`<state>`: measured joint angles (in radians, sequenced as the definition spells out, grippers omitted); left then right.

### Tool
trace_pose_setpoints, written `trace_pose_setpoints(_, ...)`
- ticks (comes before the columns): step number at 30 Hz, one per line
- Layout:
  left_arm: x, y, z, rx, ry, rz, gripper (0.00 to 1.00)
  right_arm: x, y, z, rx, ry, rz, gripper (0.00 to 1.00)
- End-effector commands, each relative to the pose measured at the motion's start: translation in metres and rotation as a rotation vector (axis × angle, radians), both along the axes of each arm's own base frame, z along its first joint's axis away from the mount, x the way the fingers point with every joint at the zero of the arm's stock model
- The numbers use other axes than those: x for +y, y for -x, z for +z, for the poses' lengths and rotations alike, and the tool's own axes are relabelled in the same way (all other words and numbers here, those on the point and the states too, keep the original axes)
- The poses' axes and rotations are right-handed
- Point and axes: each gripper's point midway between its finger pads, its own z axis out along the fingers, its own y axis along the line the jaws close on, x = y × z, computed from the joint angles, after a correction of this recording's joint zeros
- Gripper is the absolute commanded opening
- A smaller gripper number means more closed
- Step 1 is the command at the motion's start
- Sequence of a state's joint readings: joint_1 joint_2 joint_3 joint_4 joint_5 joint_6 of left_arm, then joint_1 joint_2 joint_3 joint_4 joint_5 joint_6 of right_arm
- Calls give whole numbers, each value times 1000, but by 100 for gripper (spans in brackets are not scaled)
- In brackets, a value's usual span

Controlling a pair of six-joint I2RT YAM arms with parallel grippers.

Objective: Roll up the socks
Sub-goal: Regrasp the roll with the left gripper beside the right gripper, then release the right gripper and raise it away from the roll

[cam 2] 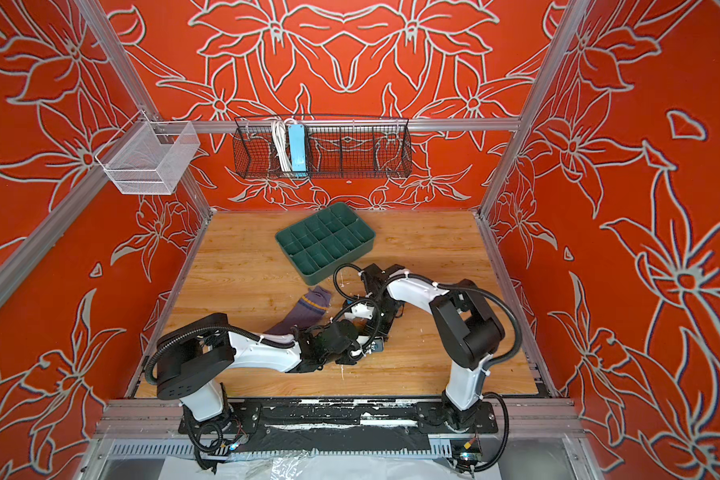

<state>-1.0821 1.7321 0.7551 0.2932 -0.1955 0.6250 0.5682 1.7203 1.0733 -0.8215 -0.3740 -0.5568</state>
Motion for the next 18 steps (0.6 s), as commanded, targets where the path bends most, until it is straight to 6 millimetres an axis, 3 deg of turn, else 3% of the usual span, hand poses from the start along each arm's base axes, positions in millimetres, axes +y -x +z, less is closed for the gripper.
trace_pose_setpoints(1, 33, 13, -52, 121, -172, 52, 8, -1, -49, 30, -294, -88, -99, 66)
trace_pose_setpoints(4, 35, 12, -54, 145, -187, 82, 8, -26, -65, 54, -458, -93, -189, 73)
trace_pose_setpoints(6, 36, 13, -55, 170, -193, 102, 8, -54, -82, 78, -591, -89, -328, 88)
trace_pose_setpoints(8, 37, 15, -55, 194, -197, 116, 8, -83, -96, 101, -694, -101, -483, 94)
trace_pose_setpoints(14, 39, 16, -61, 243, -258, 132, 7, -155, -111, 149, -903, -60, -812, 98)
trace_pose_setpoints(18, 37, 22, -61, 339, -290, 102, 6, -197, -106, 193, -1023, -45, -1032, 98)
